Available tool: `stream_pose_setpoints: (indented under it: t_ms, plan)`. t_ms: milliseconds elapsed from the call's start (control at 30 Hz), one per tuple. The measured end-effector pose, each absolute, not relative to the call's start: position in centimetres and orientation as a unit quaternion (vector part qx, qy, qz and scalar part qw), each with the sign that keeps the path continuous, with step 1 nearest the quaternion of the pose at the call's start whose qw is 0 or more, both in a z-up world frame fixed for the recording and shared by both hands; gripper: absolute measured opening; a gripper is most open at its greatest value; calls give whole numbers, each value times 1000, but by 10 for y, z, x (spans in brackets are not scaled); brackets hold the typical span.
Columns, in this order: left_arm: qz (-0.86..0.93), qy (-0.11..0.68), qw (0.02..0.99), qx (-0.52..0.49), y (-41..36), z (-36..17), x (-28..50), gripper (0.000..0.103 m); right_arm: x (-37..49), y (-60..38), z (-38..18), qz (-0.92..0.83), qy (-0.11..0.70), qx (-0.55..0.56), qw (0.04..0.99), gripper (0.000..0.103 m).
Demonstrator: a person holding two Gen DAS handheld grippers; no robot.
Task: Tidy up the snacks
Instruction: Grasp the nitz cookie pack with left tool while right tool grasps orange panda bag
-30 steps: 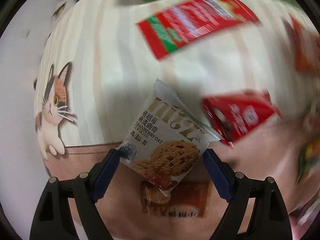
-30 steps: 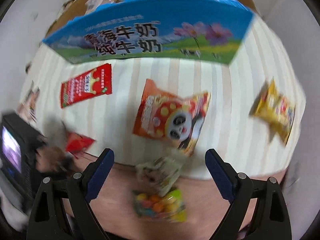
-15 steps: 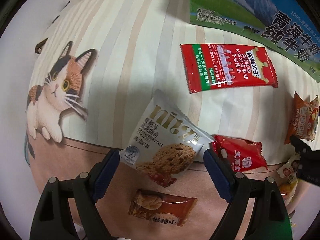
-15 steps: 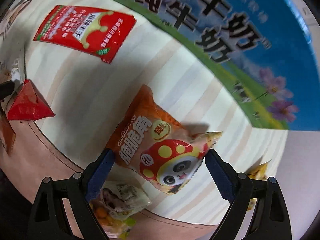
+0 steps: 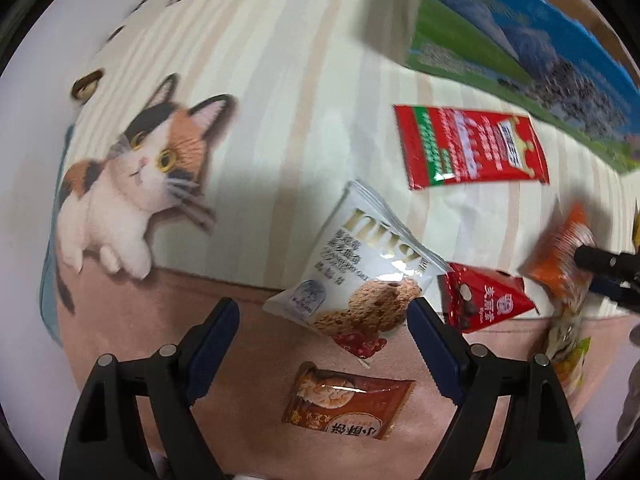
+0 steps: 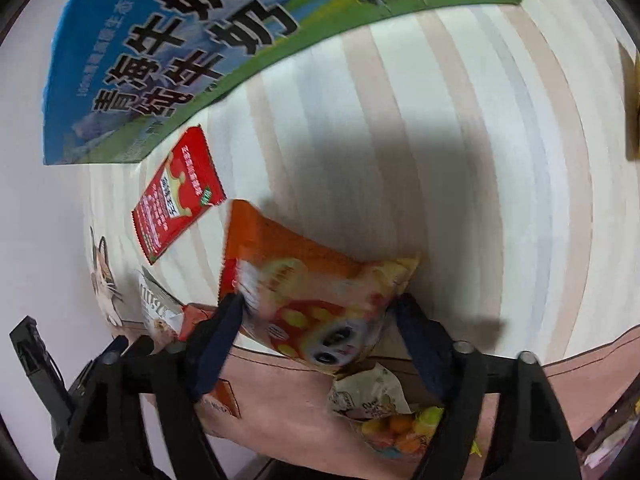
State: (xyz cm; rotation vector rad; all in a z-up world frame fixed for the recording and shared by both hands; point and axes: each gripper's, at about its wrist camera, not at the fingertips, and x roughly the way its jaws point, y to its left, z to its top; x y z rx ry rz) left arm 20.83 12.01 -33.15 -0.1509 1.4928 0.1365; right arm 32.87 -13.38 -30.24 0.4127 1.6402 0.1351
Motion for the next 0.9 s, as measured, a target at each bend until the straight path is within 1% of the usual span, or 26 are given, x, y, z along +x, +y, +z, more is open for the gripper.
stream_pose_setpoints:
  t_ms: [33,100,167,200,300,433,467,533,567,600,633,667,700,767,800,867,900]
  plan:
    - [49,678,731,-53,114,-334,211,86,329,-133,-300,61,724,176,664,89]
    - [25,681,732,-10,96,-342,221,86,321,-122,-295,66,713,136,684,92]
    - [6,684,728,44,80,-350,227,86,316,-109,-286,81,698,74,708,92]
    - [0,688,723,63,74,-354,229,86,315,-98,-280,92,688,23,719,92]
    - [-13,700,708,91,65,-368,234,86,313,-74,-274,125,674,-88,723,92]
    - [-10,705,705,75,69,-378,239,85,304,-43,-281,159,666,-207,699,92]
    - [-4,703,708,60,74,-377,240,78,302,-36,-286,160,660,-241,693,92]
    - [17,702,711,32,85,-376,244,72,298,-28,-294,164,654,-279,684,92]
    - [28,702,712,11,92,-375,246,72,296,-25,-299,163,653,-293,679,91]
    - [40,702,711,-9,99,-374,247,72,296,-25,-302,158,651,-298,681,85]
    - [52,703,709,-35,108,-373,247,72,299,-29,-304,146,658,-279,684,71]
    - [57,703,707,-52,114,-373,247,72,301,-27,-307,133,667,-256,687,68]
    - [61,702,705,-78,120,-373,245,72,310,-41,-306,102,680,-192,700,67]
    - [58,701,700,-121,134,-376,242,72,321,-61,-303,74,690,-82,715,67]
    - [55,702,698,-129,137,-378,242,72,326,-81,-303,52,697,9,715,67]
    - [50,704,695,-139,144,-382,241,73,329,-100,-307,45,702,109,702,70]
    - [48,705,694,-138,145,-384,240,73,331,-109,-310,48,705,161,689,80]
